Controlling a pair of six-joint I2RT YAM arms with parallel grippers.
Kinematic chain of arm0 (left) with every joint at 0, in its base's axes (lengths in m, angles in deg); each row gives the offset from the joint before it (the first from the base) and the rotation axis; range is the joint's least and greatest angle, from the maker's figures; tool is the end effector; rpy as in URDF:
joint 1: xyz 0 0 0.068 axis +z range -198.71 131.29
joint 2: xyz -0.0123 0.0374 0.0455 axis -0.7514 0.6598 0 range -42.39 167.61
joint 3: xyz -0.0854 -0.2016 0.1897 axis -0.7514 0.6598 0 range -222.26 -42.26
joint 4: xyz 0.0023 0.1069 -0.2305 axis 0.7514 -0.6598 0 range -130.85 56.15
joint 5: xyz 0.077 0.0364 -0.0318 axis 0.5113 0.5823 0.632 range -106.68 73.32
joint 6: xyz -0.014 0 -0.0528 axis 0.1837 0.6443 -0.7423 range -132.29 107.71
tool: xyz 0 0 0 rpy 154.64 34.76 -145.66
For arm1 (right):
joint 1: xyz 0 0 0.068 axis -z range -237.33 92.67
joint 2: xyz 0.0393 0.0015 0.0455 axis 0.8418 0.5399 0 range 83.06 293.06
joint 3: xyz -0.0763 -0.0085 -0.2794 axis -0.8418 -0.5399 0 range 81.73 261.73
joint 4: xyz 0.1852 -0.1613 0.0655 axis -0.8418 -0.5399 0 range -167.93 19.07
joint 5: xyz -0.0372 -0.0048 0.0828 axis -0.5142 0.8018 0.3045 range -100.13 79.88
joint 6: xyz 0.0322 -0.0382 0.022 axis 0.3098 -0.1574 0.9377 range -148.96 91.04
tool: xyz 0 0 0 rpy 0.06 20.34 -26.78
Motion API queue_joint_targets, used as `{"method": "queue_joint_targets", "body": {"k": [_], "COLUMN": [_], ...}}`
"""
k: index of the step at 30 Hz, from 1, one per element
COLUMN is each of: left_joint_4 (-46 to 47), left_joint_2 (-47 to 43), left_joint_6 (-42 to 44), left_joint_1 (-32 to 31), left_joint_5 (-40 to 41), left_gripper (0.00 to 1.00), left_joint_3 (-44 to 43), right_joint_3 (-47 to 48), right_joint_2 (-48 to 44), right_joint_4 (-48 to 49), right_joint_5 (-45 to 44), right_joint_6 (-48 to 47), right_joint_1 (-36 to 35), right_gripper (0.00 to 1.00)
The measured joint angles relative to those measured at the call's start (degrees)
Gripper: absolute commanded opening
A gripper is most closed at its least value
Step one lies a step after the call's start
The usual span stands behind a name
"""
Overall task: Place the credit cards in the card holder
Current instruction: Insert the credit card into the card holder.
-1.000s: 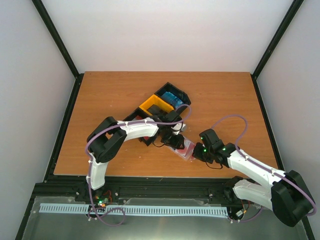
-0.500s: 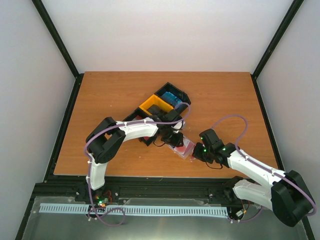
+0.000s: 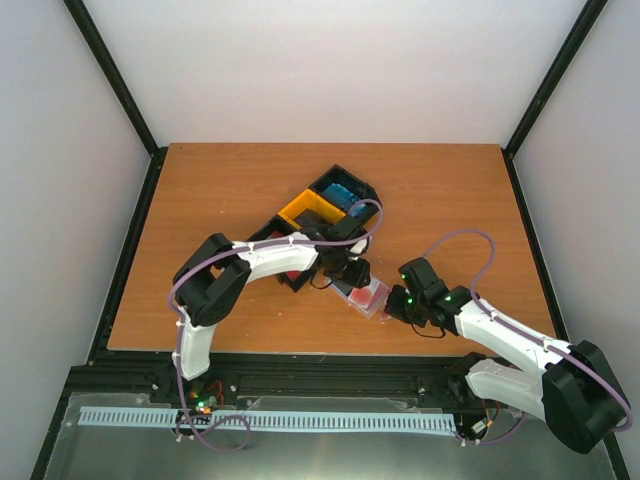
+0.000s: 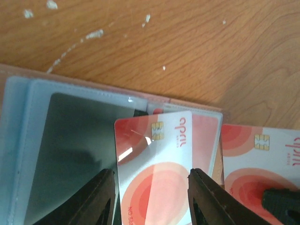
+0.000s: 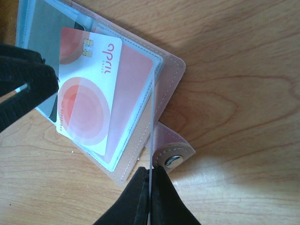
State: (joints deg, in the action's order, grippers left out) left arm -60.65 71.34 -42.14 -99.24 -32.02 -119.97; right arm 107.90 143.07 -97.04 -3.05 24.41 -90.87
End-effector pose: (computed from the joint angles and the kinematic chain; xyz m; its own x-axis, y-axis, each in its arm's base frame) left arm 0.2533 -0.3228 0.1829 -0.8992 0.3369 -0.2791 0.4309 0.7926 -0.4315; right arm 0.1350 0.0950 0.1796 -0.9118 0.3509 -0.2133 0.2209 0.8570 0.4655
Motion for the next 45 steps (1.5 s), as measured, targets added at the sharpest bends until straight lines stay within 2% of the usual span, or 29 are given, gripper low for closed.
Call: {"method": "queue_joint_targets", "body": {"k": [8,12,19,30,34,41,45], "left_joint_4": [0.15,0.48,1.36,1.57,1.33,-1.60,-3.39], "left_joint_2": [2.21,2.69,3.58,4.42,4.42,2.23,-1.77], "left_joint_6": [0.13,0.48,1.79,3.89,4.55,6.10,6.60], "left_joint_1": [0.00,0.00,0.00,0.00,0.00,0.11,1.31], "left_joint_5": [0.76,0.00,-4.81,-12.11,-12.22,-7.04,-4.04], "left_gripper": [0.44,0.40,0.30,0.31,0.40,0.65,0.71], "left_joint_3": [-1.07,-1.62,-1.64,-1.64,-1.84,-3.80,-3.80], "right_joint_3": [-0.02,-0.02,-0.02,-0.02,-0.02,1.81,6.19], "right_joint_2": [0.00,0.00,0.00,0.00,-0.02,-3.85,-8.70], "right_joint_4": [0.07,0.13,0.15,0.17,0.15,-3.74,-6.93], "right_joint_5": [0.02,0.02,0.02,0.02,0.00,-1.90,-5.18], "right_joint_6": [0.00,0.00,0.02,0.02,0.02,-0.39,-0.68], "right_joint_1": [0.00,0.00,0.00,0.00,0.00,0.00,0.00], "right_gripper": [0.03,0.03,0.03,0.03,0.03,0.03,0.03]}}
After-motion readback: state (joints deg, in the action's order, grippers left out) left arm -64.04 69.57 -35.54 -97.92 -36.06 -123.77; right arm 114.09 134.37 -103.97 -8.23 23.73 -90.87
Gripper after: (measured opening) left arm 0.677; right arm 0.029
